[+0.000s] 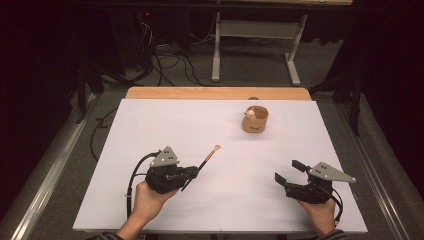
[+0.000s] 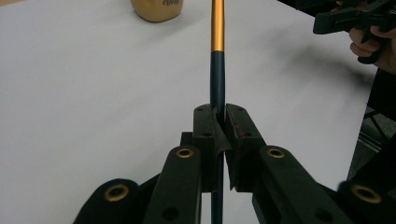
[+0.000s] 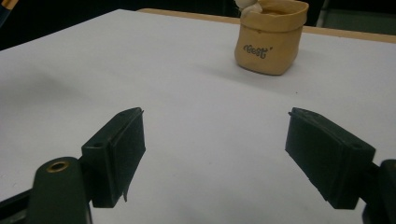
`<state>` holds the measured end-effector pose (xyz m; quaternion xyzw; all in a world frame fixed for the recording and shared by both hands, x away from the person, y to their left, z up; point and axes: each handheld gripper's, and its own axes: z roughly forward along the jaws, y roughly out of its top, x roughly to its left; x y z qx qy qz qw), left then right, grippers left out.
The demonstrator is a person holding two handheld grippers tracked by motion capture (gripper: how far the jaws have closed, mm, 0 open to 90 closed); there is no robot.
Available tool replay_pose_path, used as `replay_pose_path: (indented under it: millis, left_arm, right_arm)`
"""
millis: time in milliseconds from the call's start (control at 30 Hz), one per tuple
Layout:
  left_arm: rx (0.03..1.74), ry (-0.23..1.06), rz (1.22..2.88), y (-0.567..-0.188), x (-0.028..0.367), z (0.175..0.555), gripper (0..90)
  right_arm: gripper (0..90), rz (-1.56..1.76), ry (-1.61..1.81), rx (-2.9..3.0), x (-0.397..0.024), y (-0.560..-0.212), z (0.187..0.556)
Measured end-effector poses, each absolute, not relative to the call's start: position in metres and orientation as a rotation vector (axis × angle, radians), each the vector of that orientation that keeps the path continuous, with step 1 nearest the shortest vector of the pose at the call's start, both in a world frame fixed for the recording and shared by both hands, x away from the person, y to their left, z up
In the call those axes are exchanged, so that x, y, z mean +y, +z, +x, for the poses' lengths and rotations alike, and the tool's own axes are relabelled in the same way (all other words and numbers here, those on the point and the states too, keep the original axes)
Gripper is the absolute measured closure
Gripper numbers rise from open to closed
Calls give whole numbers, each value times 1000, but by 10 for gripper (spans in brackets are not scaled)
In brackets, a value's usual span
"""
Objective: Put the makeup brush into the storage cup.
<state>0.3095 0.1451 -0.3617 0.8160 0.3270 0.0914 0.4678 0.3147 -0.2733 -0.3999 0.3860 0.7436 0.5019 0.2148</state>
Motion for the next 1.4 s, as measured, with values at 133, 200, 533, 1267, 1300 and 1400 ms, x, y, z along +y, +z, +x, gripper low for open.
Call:
replay_pose_path:
  millis: [133, 200, 533, 1267, 1300, 1400]
  left_arm:
    - [792, 239, 1997, -362, 144, 307, 837]
    - [790, 239, 1991, -362, 143, 306, 837]
    - [760, 240, 1985, -362, 137, 303, 837]
    - [698, 267, 2020, -363, 122, 300, 837]
    - [693, 266, 2022, -363, 120, 300, 837]
    - [689, 264, 2020, -364, 119, 300, 837]
  right_arm:
    - [214, 1050, 1412, 2080, -270, -398, 313]
    - [222, 1043, 1415, 2090, -269, -397, 312]
    - [308, 1010, 1431, 2130, -264, -394, 308]
    - [401, 970, 1513, 2173, -242, -387, 303]
    - [408, 955, 1523, 2180, -239, -386, 302]
    - [412, 944, 1555, 2185, -234, -384, 301]
